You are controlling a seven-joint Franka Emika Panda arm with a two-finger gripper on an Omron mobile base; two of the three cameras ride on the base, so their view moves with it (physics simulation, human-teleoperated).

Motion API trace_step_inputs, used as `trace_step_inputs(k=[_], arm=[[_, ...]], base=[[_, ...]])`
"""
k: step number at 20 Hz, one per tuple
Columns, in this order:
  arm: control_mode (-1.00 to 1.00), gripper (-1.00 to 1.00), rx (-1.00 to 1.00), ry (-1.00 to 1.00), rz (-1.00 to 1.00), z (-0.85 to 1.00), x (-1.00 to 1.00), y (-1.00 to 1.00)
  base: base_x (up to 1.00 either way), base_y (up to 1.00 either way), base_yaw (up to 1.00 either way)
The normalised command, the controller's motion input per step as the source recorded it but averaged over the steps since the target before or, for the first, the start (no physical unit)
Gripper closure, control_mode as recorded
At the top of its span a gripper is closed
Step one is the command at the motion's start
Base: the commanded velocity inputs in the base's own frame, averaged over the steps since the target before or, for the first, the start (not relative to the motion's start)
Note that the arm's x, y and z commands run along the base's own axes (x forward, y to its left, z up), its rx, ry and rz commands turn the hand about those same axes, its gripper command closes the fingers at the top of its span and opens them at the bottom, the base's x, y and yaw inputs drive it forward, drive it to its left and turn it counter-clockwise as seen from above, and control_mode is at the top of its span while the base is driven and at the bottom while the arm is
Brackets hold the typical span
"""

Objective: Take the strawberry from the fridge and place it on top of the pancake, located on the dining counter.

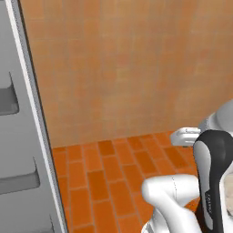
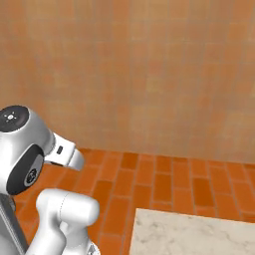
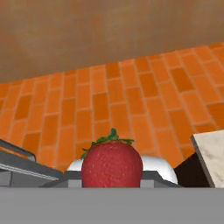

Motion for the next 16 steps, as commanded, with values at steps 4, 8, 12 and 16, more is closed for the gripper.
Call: trace_step_inputs(k=[4,8,12,16], arm=[[1.0,1.0,0.0,0.0,0.0,0.0,0.0,0.0],[1.0,1.0,0.0,0.0,0.0,0.0,0.0,0.0],[1.0,1.0,0.0,0.0,0.0,0.0,0.0,0.0],[1.0,1.0,0.0,0.0,0.0,0.0,0.0,0.0]], base=[[1.0,0.13,0.0],[1.0,0.05,-0.02],[1.0,0.02,-0.14],[1.0,-0.1,-0.2]])
